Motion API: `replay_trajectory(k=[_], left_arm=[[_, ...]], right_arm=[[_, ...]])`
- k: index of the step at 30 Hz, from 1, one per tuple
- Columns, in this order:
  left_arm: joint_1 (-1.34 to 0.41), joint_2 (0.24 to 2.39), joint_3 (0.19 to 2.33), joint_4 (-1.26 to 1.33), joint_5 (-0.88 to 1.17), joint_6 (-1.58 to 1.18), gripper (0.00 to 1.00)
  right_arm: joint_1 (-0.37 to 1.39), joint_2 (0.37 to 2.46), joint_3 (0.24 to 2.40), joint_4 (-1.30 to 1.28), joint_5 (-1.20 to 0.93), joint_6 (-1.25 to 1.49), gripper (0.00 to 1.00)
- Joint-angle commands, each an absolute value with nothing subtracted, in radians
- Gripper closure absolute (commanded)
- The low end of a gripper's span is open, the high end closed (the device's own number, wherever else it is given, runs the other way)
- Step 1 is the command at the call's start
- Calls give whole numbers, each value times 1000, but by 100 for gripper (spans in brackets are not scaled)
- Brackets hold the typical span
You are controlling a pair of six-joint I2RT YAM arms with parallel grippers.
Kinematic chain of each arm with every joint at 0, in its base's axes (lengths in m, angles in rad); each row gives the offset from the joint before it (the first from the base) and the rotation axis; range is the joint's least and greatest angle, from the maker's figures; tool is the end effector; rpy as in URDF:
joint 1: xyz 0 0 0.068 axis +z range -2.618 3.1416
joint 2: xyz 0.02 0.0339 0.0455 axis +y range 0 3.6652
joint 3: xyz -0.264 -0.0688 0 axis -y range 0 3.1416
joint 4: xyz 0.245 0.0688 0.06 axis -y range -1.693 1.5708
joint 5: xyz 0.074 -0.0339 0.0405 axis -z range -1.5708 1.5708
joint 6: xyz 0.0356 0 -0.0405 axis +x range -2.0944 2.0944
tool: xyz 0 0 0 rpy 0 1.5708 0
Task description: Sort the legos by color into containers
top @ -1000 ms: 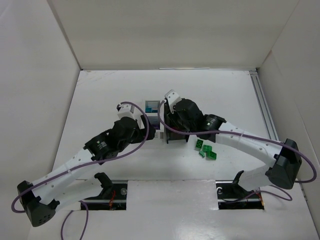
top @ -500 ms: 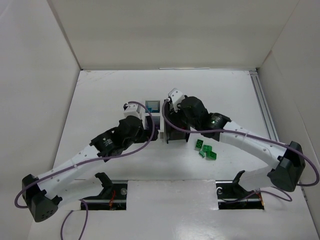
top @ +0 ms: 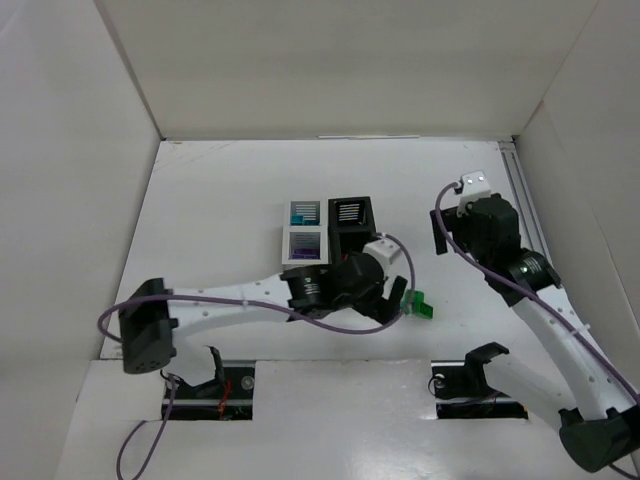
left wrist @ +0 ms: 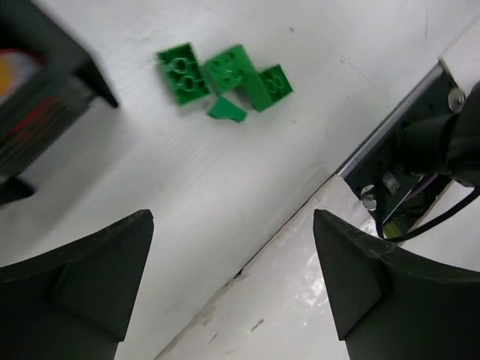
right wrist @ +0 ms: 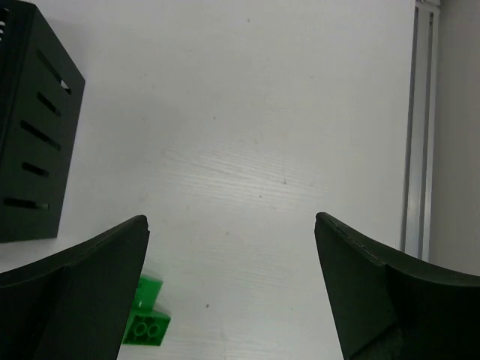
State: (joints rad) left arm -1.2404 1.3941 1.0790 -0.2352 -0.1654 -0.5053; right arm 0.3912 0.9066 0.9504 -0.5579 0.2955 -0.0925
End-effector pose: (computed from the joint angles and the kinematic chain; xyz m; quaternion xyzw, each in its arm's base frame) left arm 0.1088 -0.2990 0.2974 0.2748 0.8261 -0.3266 0.3680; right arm 0.1828 0.0642 0.3389 -0.1325 0.8471 -0.0515 0.5120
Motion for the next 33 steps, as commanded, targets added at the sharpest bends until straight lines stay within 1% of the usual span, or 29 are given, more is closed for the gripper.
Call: replay_trajectory(k=[1,2,5,7,10,12,15,20,26,33], left_arm=[[-1256,1508,1161,-147,-49,-433,16],[-1256,1563,1170,-109,9,-416,18],[-1267,1644,1231,-98,47,-385,19],[-1276,1738,1279,-98,74,-365,19],[-1276,1856,1385,-138,74,-335,19],[-1276,1917,1442,-152,57,-322,22],[-1276,1957,1497,-178,48,-310,25],[-1276,2017,1529,-187,63,-301,38],[-1276,2100,1604,-216,64,-301,39],[-1256,2121,1605,-216,64,-310,41]], right_arm=[[331,819,933,-624,295,-97,4],[318,807,924,-624,284,-97,3],[272,785,914,-646,275,-132,3],[252,785,905,-646,253,-146,3],[224,795,896,-646,242,-169,3],[212,804,896,-646,233,-178,1],[193,804,896,-646,233,-189,1],[193,804,896,-646,244,-199,1],[193,795,896,-655,264,-199,0],[184,776,896,-666,284,-209,0]])
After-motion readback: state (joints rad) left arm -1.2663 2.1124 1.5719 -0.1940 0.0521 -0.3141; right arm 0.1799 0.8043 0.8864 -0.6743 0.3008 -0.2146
